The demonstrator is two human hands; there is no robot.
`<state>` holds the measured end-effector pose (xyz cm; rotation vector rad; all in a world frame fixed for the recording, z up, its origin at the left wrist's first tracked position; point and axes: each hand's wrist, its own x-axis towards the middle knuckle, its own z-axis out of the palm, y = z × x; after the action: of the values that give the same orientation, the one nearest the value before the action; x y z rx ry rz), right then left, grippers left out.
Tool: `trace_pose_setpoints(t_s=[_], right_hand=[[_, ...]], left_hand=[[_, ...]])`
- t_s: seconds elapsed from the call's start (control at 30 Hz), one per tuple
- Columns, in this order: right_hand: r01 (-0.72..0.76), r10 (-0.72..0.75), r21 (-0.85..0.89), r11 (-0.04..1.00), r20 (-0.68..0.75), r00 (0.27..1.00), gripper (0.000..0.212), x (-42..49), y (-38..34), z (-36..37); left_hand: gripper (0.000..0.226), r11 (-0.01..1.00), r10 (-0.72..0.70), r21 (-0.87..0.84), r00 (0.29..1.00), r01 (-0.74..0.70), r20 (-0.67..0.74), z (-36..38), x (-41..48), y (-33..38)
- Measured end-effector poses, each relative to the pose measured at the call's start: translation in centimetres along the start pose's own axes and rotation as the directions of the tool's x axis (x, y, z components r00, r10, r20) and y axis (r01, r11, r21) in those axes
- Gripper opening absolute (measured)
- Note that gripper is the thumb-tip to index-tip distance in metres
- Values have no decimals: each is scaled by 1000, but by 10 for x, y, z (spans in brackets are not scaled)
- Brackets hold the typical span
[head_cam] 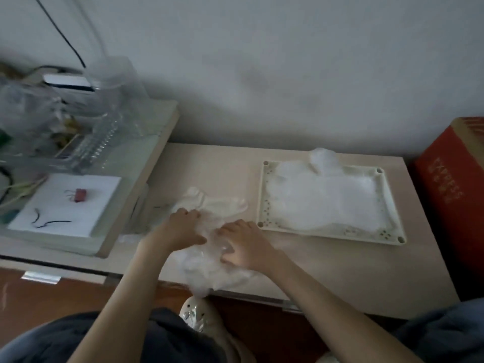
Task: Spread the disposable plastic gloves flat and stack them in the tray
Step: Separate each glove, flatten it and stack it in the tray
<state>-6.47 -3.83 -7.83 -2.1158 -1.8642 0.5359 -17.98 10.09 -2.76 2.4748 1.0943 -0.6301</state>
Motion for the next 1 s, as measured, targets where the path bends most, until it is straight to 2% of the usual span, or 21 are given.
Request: trace_pose_setpoints(t_s=[0.03, 0.17, 0.27, 0.37, 0.43, 0.5, 0.6, 0.63, 0.7, 0.77, 0.8, 0.83, 0.87, 0.93, 1.0], right_hand=[[-16, 15, -27, 1000, -18, 1000, 45, 1, -4, 6], [-59, 52, -36, 998, -173, 984, 38, 6, -6, 13], [-86, 89, 26, 996, -189, 978, 26, 7, -5, 5], [-99, 132, 143, 985, -242, 961, 24, 6, -3, -5], [-84, 151, 226, 970, -296, 943, 25, 6, -3, -13], [-89, 191, 298, 950, -333, 924, 24, 8, -4, -25], [-41, 190, 346, 937, -410, 892, 18, 11, -12, -48], [-20, 193, 375, 927, -431, 882, 15, 13, -15, -57], [30, 215, 458, 889, -474, 854, 10, 11, -21, -76], [59, 270, 578, 814, -467, 842, 26, 4, -21, -92], [70, 302, 641, 764, -452, 839, 38, 0, -17, -97], [76, 343, 707, 703, -430, 835, 49, -3, -12, -101], [78, 388, 767, 637, -406, 827, 56, -5, -6, -101], [60, 476, 873, 484, -320, 819, 65, -7, 4, -98], [6, 508, 957, 291, -160, 847, 89, -10, 8, -93]], left_hand=[[79, 1000, 3, -21, 1000, -3, 3, 3, -8, -8], [94, 982, 79, -173, 997, -76, 15, 16, -18, -11], [100, 986, 130, -108, 991, -127, 30, 24, -21, -7], [83, 983, 184, -16, 981, -185, -63, 24, -22, 1], [73, 975, 215, -34, 968, -221, -127, 19, -24, 5], [73, 967, 232, -67, 958, -246, -170, 13, -29, 10], [64, 961, 193, -140, 942, -237, -274, 2, -37, 18], [53, 956, 178, -156, 916, -247, -359, -1, -39, 22], [28, 930, 150, -197, 809, -311, -568, -11, -42, 27], [22, 866, 19, -365, 753, -341, -658, -20, -44, 29], [21, 780, -73, -514, 763, -358, -642, -26, -46, 30], [21, 628, -162, -682, 794, -375, -586, -31, -48, 31], [21, 416, -213, -826, 842, -381, -495, -35, -50, 31], [20, -11, -155, -945, 935, -326, -320, -40, -49, 32], [19, -269, -9, -929, 965, -255, -262, -44, -48, 34]])
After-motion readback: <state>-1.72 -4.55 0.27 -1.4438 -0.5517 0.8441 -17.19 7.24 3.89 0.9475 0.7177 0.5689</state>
